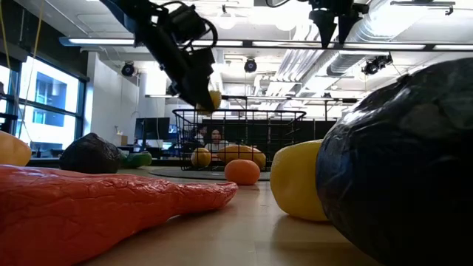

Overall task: Build produce basket
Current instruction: Put the yellow lemon into the basket

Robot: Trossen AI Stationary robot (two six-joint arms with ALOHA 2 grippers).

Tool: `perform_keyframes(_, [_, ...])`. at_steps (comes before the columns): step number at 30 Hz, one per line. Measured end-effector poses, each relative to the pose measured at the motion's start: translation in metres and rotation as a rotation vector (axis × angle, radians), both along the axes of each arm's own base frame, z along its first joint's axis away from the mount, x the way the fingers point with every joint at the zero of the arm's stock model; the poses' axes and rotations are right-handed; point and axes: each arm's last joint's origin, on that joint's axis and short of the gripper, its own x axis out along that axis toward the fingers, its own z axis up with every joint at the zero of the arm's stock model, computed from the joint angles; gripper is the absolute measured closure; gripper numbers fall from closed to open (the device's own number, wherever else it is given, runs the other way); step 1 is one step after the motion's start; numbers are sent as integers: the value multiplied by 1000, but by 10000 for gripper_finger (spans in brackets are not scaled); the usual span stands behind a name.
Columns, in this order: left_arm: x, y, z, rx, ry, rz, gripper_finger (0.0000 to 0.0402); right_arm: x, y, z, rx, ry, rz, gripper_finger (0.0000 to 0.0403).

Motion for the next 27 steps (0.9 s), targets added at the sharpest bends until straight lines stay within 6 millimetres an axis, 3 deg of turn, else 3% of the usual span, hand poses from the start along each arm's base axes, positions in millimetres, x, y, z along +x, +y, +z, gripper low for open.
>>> perform_keyframes(17, [0,4,-3,-52,-18,105,138,-2,4,-3,69,13,24,68])
perform_keyframes(27, [6,8,51,-54,-2,84,131,-6,12,0,144,-39,64,68])
